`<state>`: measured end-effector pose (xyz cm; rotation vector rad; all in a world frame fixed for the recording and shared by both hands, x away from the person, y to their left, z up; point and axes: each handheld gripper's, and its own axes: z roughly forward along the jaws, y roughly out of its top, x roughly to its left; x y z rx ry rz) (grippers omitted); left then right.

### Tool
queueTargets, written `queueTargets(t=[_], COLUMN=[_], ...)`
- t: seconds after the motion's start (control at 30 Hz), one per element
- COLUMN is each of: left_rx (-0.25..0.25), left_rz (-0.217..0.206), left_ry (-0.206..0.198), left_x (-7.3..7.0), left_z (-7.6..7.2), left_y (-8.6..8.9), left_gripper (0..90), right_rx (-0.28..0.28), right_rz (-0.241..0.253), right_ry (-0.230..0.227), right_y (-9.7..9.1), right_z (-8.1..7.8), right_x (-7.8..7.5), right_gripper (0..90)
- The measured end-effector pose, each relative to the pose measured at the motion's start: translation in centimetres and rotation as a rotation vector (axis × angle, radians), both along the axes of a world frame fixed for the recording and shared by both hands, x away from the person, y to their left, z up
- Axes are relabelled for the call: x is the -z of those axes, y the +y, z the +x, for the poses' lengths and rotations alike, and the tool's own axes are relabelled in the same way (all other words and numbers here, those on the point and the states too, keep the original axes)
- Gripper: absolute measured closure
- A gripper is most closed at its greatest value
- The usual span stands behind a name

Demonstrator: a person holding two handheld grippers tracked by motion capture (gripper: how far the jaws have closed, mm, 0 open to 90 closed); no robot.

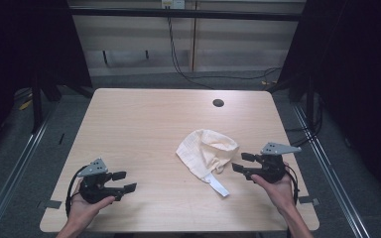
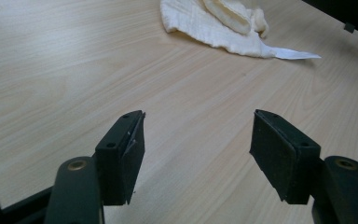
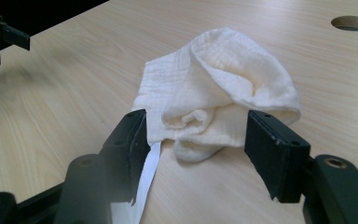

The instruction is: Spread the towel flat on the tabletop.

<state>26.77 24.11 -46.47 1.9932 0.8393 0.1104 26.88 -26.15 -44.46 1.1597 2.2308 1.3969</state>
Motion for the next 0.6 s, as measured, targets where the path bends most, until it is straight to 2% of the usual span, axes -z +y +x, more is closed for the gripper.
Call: queueTargets(t=[0.07, 0.13, 0.2, 0.27, 0.3, 0.47, 0.5, 0.6], left_rx=[-0.002, 0.000, -0.007, -0.006, -0.005, -0.012, -0.009, -0.017], left_rz=[0.009, 0.006, 0.013, 0.018, 0.017, 0.018, 0.006, 0.009], left_ry=[-0.006, -0.007, -0.008, -0.001, -0.001, -0.006, -0.002, -0.004], left_x=[0.0, -0.1, -0.1, 0.0, 0.0, -0.1, 0.0, -0.1], left_z=[0.0, -0.1, -0.1, 0.0, 0.0, -0.1, 0.0, 0.0], left_y=[-0.1, -0.1, -0.2, -0.2, -0.2, -0.1, -0.1, 0.0], left_gripper=[35.3, 35.0, 34.9, 34.7, 34.7, 34.7, 34.7, 34.7], right_rx=[-0.025, -0.028, -0.028, -0.002, -0.008, -0.025, -0.027, -0.029], right_rz=[0.011, 0.019, 0.016, 0.028, 0.035, -0.009, -0.009, -0.026], right_ry=[0.011, 0.016, 0.007, -0.022, -0.010, 0.010, 0.018, 0.035], right_y=[0.2, 0.3, 0.4, 0.4, 0.4, 1.0, 1.1, 1.4], right_z=[0.9, 1.5, 2.1, 2.7, 3.2, 5.3, 5.7, 7.0], right_x=[-0.2, -0.4, -0.9, -1.4, -1.6, -1.8, -1.8, -1.7], right_gripper=[38.9, 38.8, 42.3, 42.6, 42.8, 43.5, 42.8, 41.3])
